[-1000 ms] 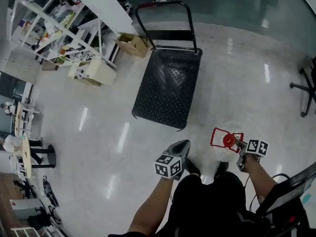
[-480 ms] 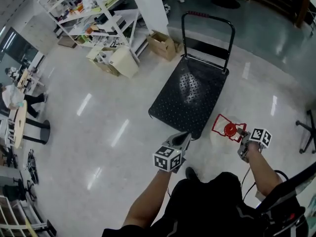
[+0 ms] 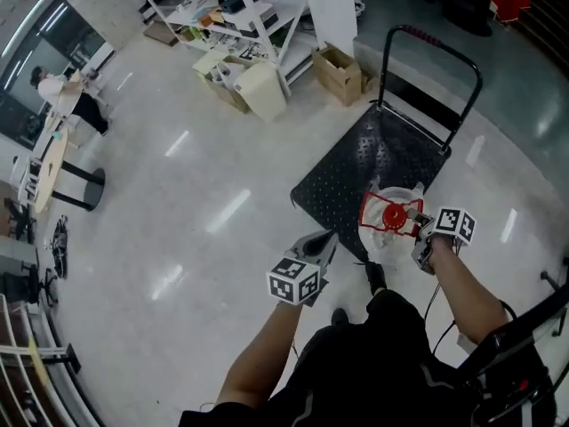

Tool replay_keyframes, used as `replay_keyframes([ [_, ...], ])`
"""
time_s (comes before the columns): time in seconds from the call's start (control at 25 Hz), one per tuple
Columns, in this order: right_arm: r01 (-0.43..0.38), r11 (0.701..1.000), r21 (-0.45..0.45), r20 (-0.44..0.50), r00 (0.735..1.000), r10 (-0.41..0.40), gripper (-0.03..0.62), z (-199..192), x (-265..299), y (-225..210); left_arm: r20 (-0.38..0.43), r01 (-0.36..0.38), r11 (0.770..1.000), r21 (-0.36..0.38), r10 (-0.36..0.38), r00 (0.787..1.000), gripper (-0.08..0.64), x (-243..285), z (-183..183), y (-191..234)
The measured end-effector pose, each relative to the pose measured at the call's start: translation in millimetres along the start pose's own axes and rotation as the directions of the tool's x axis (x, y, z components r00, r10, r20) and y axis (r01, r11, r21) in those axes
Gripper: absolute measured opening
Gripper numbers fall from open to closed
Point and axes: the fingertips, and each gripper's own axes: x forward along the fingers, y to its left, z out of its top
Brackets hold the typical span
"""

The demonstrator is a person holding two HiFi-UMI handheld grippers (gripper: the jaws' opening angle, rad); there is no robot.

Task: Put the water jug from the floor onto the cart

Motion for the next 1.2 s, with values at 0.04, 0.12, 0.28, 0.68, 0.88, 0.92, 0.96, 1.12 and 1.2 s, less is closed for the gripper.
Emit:
replay_keyframes([
  [0.04, -0.01, 1.0, -0.012, -0.029, 1.0, 0.01, 0.072, 7, 19, 7, 0.003, -0.032, 0.999, -0.015, 0.032, 0.999, 0.002, 5, 5, 13],
  [0.12, -0.023, 0.999, -0.038, -0.087, 0.996, 0.02, 0.072, 21, 56, 19, 0.01, -0.09, 0.995, -0.051, 0.09, 0.996, 0.002, 16, 15, 35],
  [0.28, -0.067, 0.994, -0.092, -0.186, 0.981, 0.049, 0.072, 51, 115, 42, 0.024, -0.175, 0.98, -0.093, 0.177, 0.984, 0.002, 37, 35, 57],
  [0.68, -0.125, 0.971, -0.202, -0.348, 0.936, 0.048, 0.072, 66, 264, 85, 0.022, -0.367, 0.911, -0.186, 0.377, 0.926, 0.002, 45, 38, 120],
  [0.88, -0.148, 0.966, -0.212, -0.365, 0.929, 0.062, 0.072, 64, 311, 107, 0.026, -0.421, 0.884, -0.202, 0.434, 0.9, 0.002, 30, 32, 135],
  [0.92, -0.149, 0.966, -0.21, -0.364, 0.929, 0.064, 0.072, 64, 318, 111, 0.027, -0.43, 0.879, -0.208, 0.444, 0.895, 0.002, 25, 32, 137],
  [0.96, -0.151, 0.966, -0.208, -0.363, 0.929, 0.067, 0.074, 65, 324, 115, 0.025, -0.44, 0.872, -0.215, 0.455, 0.89, 0.002, 21, 30, 140],
  [1.12, -0.16, 0.966, -0.203, -0.374, 0.924, 0.074, 0.072, 60, 344, 117, 0.001, -0.47, 0.848, -0.244, 0.485, 0.874, 0.002, 8, 15, 144],
  [1.2, -0.158, 0.968, -0.196, -0.377, 0.923, 0.074, 0.072, 60, 348, 111, 0.0, -0.475, 0.842, -0.254, 0.491, 0.871, 0.002, 6, 13, 145],
])
